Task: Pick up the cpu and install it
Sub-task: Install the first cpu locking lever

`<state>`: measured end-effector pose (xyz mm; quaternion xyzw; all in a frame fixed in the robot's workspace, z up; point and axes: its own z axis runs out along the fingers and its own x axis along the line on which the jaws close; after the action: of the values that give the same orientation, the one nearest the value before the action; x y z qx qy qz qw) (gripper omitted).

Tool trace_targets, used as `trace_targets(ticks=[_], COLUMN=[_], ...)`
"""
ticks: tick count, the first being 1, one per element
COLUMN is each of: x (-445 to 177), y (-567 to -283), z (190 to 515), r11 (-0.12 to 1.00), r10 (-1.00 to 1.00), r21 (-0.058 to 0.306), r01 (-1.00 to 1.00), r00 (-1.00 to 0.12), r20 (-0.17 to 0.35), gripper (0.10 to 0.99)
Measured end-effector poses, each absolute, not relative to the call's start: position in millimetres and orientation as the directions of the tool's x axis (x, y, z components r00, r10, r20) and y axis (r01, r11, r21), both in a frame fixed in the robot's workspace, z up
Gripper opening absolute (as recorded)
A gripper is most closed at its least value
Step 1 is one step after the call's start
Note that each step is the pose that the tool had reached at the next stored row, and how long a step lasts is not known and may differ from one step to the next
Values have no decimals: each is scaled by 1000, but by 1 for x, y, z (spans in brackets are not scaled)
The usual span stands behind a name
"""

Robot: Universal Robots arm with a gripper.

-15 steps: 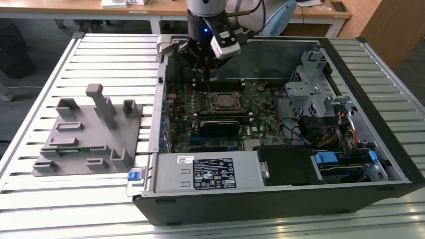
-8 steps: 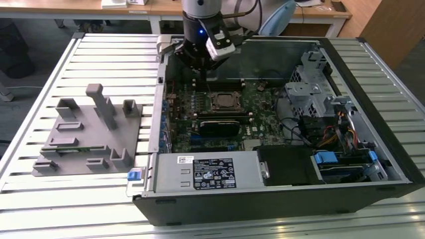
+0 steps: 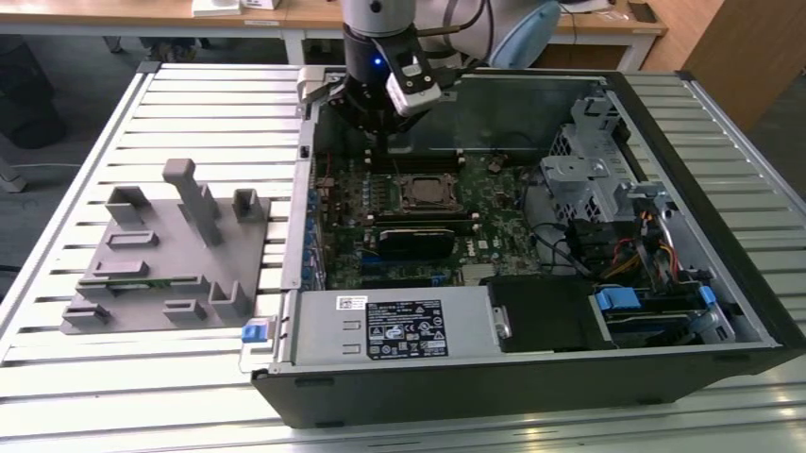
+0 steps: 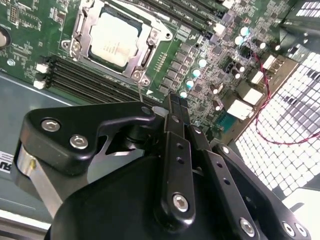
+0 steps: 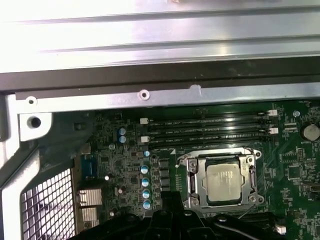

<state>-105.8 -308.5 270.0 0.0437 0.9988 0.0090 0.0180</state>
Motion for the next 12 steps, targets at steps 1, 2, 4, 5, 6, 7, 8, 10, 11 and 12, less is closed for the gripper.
trace_targets(ticks=[1,2,4,5,6,7,8,10,11,12], x=[-106,-107,-107,-107,-107,-107,-107,-107,-107,-107], y=[-307,-306,-303,-302,-300,-300,-299,-298,-297,-297], z=[269,269,267,267,266,265,265,264,264,263], r11=[996,996,996,996,996,996,996,997,997,998], r10=[88,88,88,87,87,85,84,81,76,66], r21=[20,19,19,19,19,19,19,19,19,19], r01=[87,87,87,87,86,85,84,80,75,66], r00=[-996,-996,-996,-996,-996,-996,-996,-996,-996,-997], r20=[-35,-35,-35,-35,-35,-35,-35,-35,-35,-35], gripper=[106,106,106,106,106,106,106,106,106,106])
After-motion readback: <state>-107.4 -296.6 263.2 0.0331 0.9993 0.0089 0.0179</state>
